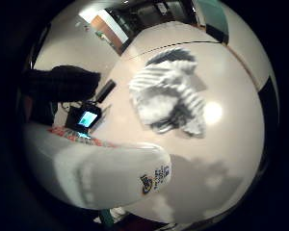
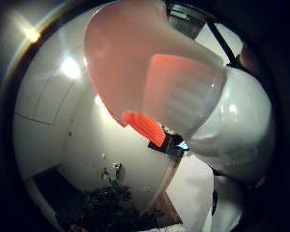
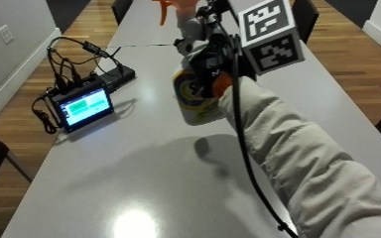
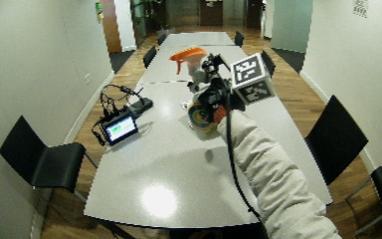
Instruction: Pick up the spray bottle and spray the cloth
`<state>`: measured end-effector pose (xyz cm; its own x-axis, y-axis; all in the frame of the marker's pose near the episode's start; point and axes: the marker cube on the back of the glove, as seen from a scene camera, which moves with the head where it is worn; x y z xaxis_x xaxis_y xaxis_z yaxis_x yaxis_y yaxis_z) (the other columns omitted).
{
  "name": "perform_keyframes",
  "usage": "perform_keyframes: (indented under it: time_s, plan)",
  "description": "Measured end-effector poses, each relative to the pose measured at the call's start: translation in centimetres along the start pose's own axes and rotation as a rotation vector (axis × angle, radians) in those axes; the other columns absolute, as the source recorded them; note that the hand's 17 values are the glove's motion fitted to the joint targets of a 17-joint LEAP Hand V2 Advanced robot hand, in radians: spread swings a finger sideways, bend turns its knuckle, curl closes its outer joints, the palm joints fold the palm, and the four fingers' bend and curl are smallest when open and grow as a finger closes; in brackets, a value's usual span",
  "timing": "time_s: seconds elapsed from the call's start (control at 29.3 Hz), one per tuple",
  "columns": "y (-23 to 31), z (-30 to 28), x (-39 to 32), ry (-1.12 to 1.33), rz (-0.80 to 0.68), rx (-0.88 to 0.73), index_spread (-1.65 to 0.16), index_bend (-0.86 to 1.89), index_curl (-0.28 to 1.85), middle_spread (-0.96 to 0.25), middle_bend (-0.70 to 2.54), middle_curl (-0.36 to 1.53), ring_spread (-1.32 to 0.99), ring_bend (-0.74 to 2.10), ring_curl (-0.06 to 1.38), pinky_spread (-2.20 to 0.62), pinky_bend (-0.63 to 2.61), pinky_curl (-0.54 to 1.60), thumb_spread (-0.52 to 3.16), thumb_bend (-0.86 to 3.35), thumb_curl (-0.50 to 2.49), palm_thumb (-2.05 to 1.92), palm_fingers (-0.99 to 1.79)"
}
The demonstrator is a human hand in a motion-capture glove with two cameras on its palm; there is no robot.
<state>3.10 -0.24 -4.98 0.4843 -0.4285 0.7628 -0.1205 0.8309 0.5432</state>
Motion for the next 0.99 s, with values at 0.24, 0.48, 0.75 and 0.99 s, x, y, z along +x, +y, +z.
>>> perform_keyframes:
  time_s: [0.24, 0.48, 0.75, 0.99]
  plan:
    - [2.5, 5.7, -0.5, -0.171, 0.065, -0.058, -0.27, 0.14, 0.51, -0.13, 0.31, 0.57, -0.18, 0.43, 0.53, -0.24, 0.46, 0.50, 0.40, -0.02, 0.70, 1.17, 1.09]
    - [4.7, 8.2, -0.1, -0.183, 0.045, -0.101, -0.27, 0.14, 0.50, -0.14, 0.28, 0.57, -0.18, 0.42, 0.53, -0.24, 0.46, 0.50, 0.42, -0.02, 0.70, 1.18, 1.07]
    - [5.7, 9.5, -0.1, -0.186, -0.055, -0.043, -0.27, 0.12, 0.48, -0.14, 0.26, 0.57, -0.18, 0.42, 0.53, -0.25, 0.46, 0.50, 0.47, -0.02, 0.69, 1.17, 1.07]
    - [6.9, 10.8, 1.3, -0.169, -0.105, -0.201, -0.29, 0.04, 0.41, -0.15, 0.31, 0.59, -0.17, 0.42, 0.53, -0.19, 0.29, 0.47, 0.67, -0.06, 0.65, 1.07, 0.71]
